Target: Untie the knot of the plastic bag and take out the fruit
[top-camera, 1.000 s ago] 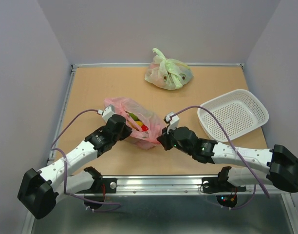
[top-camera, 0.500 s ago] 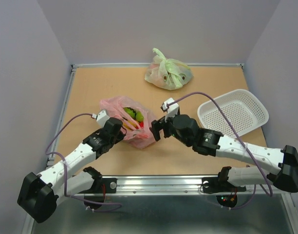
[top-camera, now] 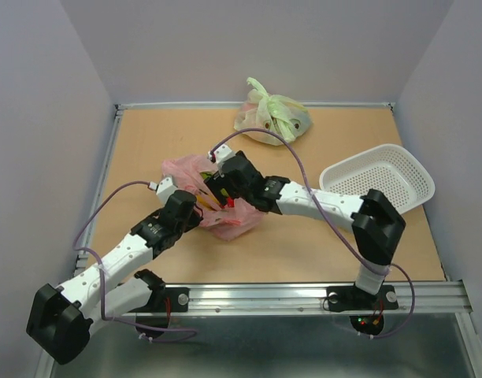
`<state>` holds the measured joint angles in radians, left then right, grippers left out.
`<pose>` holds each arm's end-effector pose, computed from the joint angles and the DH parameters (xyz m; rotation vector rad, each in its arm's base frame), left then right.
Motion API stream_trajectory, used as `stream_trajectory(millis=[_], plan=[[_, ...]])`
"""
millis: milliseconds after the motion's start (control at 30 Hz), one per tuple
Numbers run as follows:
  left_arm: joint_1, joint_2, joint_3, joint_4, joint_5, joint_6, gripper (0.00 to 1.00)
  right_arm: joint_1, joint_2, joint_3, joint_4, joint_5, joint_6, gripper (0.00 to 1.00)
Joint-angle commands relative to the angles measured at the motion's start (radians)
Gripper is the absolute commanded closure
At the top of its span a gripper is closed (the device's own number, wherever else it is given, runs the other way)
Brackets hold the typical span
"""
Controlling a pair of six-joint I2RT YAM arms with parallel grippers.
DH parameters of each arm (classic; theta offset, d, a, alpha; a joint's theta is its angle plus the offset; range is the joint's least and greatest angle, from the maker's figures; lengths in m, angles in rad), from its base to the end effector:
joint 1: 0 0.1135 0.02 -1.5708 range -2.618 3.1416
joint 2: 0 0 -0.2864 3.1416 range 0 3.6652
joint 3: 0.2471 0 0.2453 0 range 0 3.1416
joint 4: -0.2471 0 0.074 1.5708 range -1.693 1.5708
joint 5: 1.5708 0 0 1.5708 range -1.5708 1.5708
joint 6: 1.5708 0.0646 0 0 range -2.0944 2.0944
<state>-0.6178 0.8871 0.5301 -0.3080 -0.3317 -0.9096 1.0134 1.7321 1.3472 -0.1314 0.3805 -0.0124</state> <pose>0.1664 -0.0925 0.2253 -0.5036 2.1785 -0.4806 0.2454 0.3484 0.2963 -0.8024 1.8913 0.2255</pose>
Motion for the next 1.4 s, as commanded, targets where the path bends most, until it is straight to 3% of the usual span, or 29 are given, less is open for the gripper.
stream_trajectory(millis=[0,33,100,133,233,367,433,600,800,1000,1233,1300,1367], plan=[[0.001,-0.023,-0.005,-0.009,-0.016,0.031,1.00,-0.088,0.105,0.101,-0.017,-0.066,0.006,0.05],[0.001,-0.027,-0.002,-0.016,-0.020,0.031,1.00,-0.107,0.125,0.104,-0.016,-0.057,0.011,0.08],[0.001,-0.039,0.011,-0.037,-0.039,0.034,1.00,-0.185,0.161,0.104,-0.014,-0.020,0.052,0.21],[0.003,-0.043,0.019,-0.049,-0.047,0.037,1.00,-0.218,0.162,0.104,-0.016,-0.019,0.071,0.35],[0.009,-0.057,0.036,-0.068,-0.078,0.047,1.00,-0.360,0.121,0.087,-0.013,-0.022,0.164,0.51],[0.052,-0.054,0.056,-0.086,-0.084,0.075,1.00,-0.508,0.054,0.069,-0.014,-0.037,0.259,0.51],[0.072,-0.047,0.065,-0.077,-0.078,0.095,1.00,-0.519,0.038,0.061,-0.014,-0.064,0.264,0.50],[0.102,0.010,0.103,-0.037,-0.023,0.150,1.00,-0.492,-0.043,0.008,-0.014,-0.281,0.221,0.36],[0.102,0.064,0.143,0.038,0.068,0.196,1.00,-0.372,-0.233,-0.063,-0.019,-0.276,0.166,0.22],[0.089,0.072,0.154,0.064,0.098,0.193,0.96,-0.237,-0.330,-0.089,-0.028,-0.296,0.140,0.22],[0.070,0.075,0.128,0.087,0.100,0.173,0.94,-0.194,-0.243,-0.206,-0.011,-0.285,0.167,0.23],[0.066,0.072,0.120,0.087,0.099,0.164,0.94,-0.194,-0.218,-0.282,0.006,-0.295,0.201,0.28],[0.064,0.067,0.113,0.084,0.094,0.161,0.94,-0.191,-0.223,-0.336,0.010,-0.310,0.233,0.41]])
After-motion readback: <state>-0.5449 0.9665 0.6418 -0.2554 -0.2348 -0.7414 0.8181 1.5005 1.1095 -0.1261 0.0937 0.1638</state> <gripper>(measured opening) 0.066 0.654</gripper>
